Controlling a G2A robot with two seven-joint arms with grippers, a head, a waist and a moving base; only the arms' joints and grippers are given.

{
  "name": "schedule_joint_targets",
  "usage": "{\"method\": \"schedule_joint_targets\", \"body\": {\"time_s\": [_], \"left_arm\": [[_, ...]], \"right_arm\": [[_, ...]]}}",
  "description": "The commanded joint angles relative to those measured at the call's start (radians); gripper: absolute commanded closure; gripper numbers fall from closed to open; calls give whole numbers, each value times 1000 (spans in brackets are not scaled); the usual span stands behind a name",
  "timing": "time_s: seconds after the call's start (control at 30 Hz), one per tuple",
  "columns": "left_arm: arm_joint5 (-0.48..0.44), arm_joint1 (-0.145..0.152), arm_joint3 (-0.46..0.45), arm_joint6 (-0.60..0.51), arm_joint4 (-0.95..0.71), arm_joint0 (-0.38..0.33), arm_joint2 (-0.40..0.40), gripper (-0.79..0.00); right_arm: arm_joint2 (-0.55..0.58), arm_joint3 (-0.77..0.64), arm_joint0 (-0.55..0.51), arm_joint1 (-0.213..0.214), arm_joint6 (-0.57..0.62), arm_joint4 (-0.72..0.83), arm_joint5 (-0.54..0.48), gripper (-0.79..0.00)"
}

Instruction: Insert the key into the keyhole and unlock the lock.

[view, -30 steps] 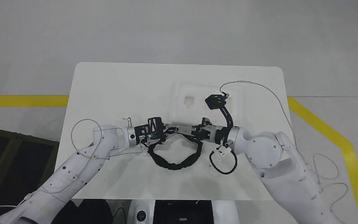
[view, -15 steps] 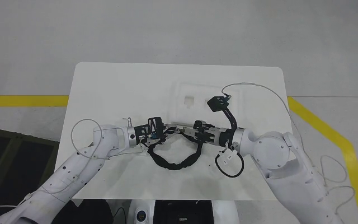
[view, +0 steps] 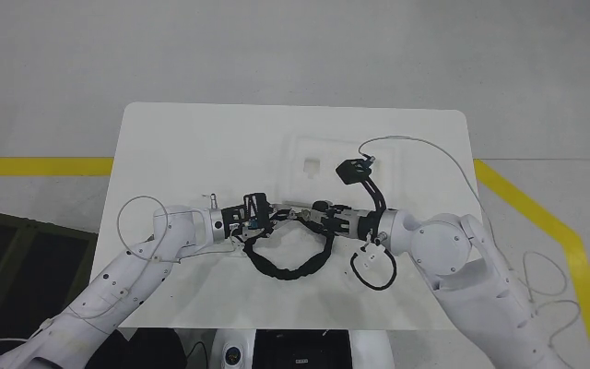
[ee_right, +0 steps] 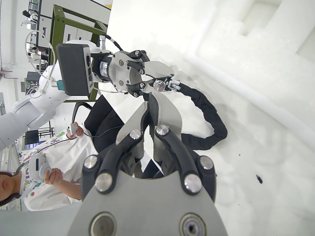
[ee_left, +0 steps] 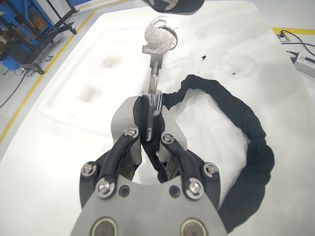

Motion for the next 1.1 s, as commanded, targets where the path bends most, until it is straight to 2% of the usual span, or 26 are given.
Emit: {"method": "schedule_joint_targets", "body": {"time_s": [0.0,0.57,0.87,1.07], "left_arm": [[0,0,0,0,0,0,0,0],[0,0,0,0,0,0,0,0],[0,0,0,0,0,0,0,0],[0,0,0,0,0,0,0,0]], "right_arm": [[-2,1,1,0,1,-3,0,0],[-41,26,23,-8,-40,-10,-3,0],[5,-34,11,1,-13,-31,16,0],[8,-20,-3,4,1,-36,18,0]]}}
